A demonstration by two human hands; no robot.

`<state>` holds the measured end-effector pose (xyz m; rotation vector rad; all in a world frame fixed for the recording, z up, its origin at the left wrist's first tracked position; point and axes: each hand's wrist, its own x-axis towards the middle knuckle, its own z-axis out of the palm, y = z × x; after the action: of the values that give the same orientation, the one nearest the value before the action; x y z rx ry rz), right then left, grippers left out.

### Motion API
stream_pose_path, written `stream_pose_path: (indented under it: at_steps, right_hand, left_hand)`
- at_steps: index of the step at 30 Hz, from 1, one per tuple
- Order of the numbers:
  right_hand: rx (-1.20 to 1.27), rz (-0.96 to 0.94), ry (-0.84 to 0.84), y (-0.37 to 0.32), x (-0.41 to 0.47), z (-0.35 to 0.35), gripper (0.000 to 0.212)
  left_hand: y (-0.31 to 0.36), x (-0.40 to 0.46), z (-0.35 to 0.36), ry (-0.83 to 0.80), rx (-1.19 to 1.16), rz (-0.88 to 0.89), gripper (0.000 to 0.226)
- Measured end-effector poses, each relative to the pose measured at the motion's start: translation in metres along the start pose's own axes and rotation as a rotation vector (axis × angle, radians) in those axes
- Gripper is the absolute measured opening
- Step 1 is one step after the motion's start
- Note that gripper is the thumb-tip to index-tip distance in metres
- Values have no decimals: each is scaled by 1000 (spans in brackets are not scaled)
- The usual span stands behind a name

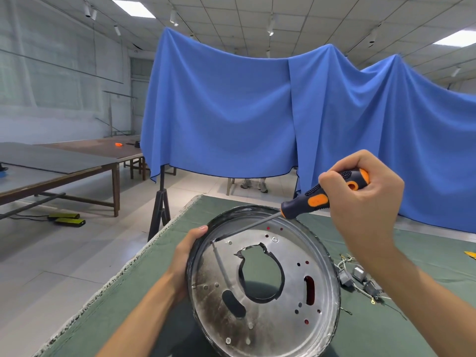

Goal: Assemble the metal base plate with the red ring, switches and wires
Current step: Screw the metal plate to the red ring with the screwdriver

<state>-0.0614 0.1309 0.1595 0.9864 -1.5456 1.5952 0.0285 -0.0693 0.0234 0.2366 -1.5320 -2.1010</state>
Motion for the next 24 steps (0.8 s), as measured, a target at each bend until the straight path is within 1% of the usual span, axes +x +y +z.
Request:
stream_pose_path:
  at_steps: [3,4,13,24]
  right_hand:
    - [-2,3,-7,-4,3,0,9]
    - [1,2,-7,-5,4,0,8]
    - [4,-25,-47,-11,5,4,7]
    - [-1,-10,-37,-13,7,7,6]
  left_hand:
    - [3,0,-1,-22,-29,-9,36]
    - [4,-1,-1,-28,-31,-11,35]
    - [6,-4,2,-13,-30,-16,36]
    - [7,-4,4,7,-89,-56,38]
